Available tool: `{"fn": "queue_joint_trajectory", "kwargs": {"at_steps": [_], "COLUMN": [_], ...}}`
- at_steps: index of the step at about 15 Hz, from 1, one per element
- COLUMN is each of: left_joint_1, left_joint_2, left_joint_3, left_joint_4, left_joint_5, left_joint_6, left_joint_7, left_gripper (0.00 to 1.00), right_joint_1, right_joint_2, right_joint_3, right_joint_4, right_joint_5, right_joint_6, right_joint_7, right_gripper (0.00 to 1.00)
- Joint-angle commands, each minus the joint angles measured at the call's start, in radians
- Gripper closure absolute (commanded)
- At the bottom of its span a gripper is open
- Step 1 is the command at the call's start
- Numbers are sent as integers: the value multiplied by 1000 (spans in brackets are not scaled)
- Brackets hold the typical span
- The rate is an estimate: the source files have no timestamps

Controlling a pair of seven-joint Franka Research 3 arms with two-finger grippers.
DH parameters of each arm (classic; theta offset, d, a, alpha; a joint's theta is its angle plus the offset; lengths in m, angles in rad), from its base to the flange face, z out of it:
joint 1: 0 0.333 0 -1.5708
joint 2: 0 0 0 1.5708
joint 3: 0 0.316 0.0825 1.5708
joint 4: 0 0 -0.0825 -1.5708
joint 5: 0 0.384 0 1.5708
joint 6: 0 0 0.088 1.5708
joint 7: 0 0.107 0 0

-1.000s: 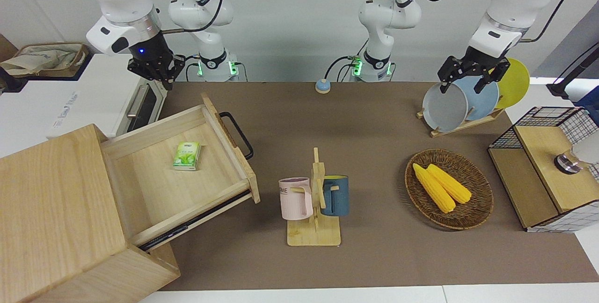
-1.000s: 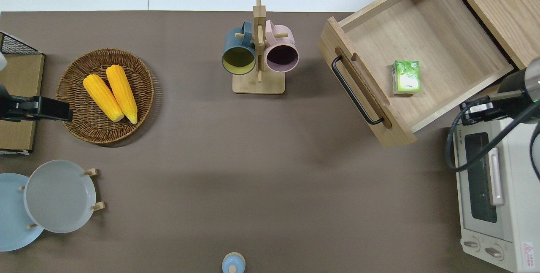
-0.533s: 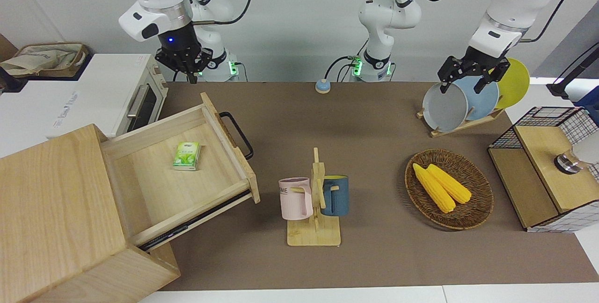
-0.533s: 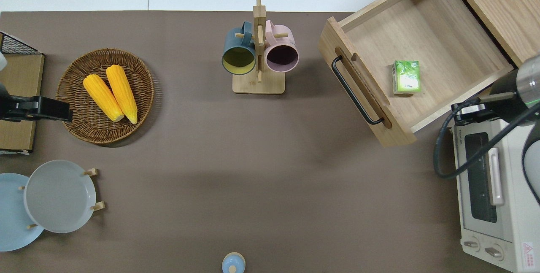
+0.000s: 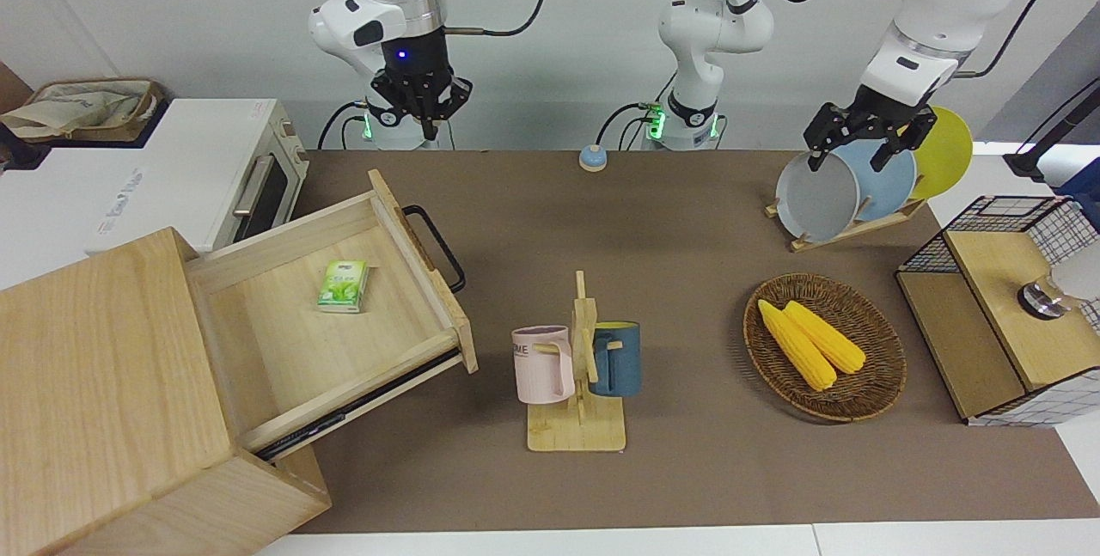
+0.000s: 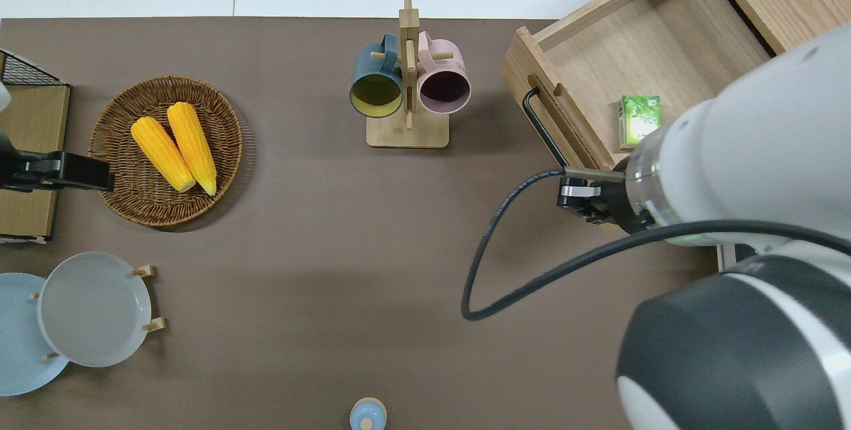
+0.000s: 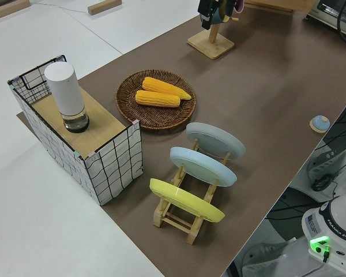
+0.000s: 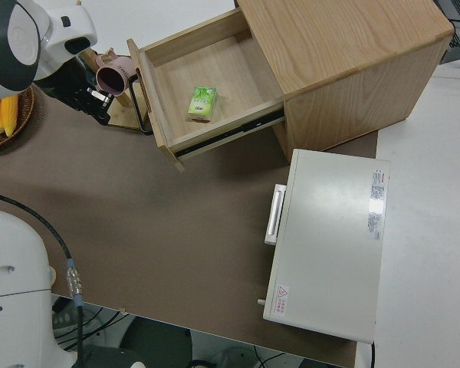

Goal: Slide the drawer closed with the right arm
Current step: 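Swing the right arm up over the open wooden drawer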

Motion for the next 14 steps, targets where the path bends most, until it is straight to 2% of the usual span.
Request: {"fn": "queue_joint_trajectory", "kwargs": {"at_steps": [1, 3, 7, 14], "left_joint_1": [-17, -17, -17, -17], "left_joint_2": [13, 13, 13, 13], "left_joint_3": [17, 17, 17, 17], "left_joint_4": [20, 20, 20, 20], "left_joint_5": [12, 12, 12, 12], "left_joint_6": [0, 0, 0, 0], "left_joint_7": [8, 8, 8, 8], "left_gripper": [5, 2, 5, 5], "right_joint_1": [60, 94, 121, 129], "right_joint_2": [57, 87, 147, 247], "right_joint_3": [-5, -8, -10, -19], "right_joint_4": [14, 14, 13, 3], "right_joint_5": [-3, -12, -13, -15], "right_joint_6": [71, 98, 148, 192], "right_joint_7": [171, 252, 425, 590], "right_gripper": [1000, 1000, 1000, 1000]}}
